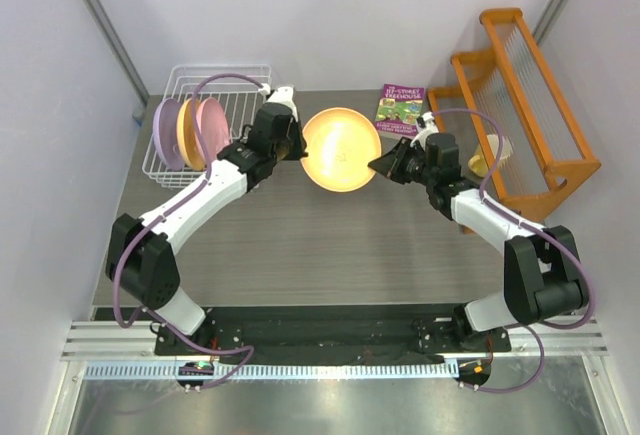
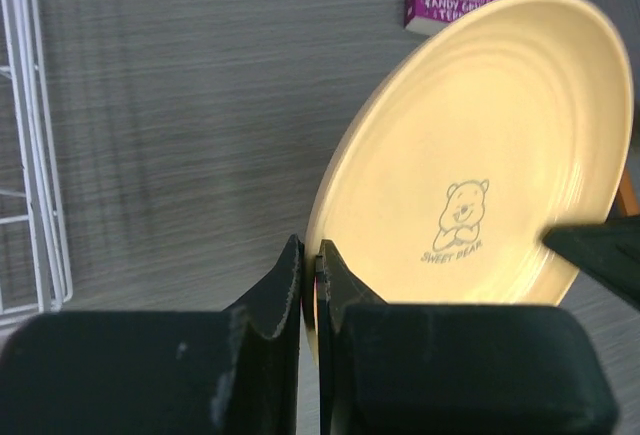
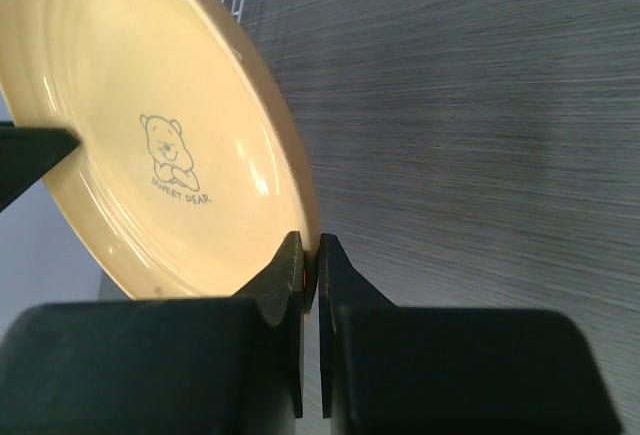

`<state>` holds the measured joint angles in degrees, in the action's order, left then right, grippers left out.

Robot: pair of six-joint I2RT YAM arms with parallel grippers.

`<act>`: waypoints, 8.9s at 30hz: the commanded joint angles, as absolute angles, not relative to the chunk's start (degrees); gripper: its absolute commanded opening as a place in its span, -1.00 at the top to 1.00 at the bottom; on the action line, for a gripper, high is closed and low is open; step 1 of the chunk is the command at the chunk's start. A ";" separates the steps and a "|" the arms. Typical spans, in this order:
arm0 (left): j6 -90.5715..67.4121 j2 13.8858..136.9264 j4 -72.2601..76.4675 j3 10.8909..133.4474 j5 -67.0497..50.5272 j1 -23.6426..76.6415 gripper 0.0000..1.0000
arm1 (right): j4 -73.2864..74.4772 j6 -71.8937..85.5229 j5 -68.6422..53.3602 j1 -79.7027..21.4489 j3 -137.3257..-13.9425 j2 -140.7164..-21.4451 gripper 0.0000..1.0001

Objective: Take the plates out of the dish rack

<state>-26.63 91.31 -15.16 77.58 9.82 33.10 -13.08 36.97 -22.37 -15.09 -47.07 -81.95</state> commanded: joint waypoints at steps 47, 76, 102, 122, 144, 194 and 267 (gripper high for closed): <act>-6.68 84.72 -0.53 64.50 47.11 17.85 -0.68 | 16.96 22.59 -1.23 -13.89 -57.48 -84.82 -0.11; 1.56 93.52 9.92 68.82 57.82 15.20 1.00 | 18.98 21.97 -1.85 -13.53 -58.45 -84.46 -0.12; 0.29 78.93 -7.88 75.84 55.49 27.95 1.00 | 21.89 21.00 -4.03 -13.54 -61.08 -74.01 -0.30; -32.69 75.06 -9.59 65.48 8.97 29.18 1.00 | -6.76 33.48 -20.48 -16.26 -50.63 -70.66 -0.32; -32.26 76.29 -8.00 64.69 12.65 33.31 0.95 | -0.36 29.18 -11.26 -21.89 -54.67 -76.73 0.98; -0.26 66.79 4.66 52.38 59.42 24.19 -0.99 | 19.59 24.70 -17.32 -12.04 -61.43 -93.43 -0.11; 18.72 88.34 23.91 68.64 70.31 15.29 1.00 | 28.74 17.40 -0.70 -11.87 -63.81 -81.31 -0.38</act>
<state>15.92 92.38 17.72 67.77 65.25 14.33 28.56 18.28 -1.56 -12.14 -62.74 -85.21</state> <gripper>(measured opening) 0.103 0.691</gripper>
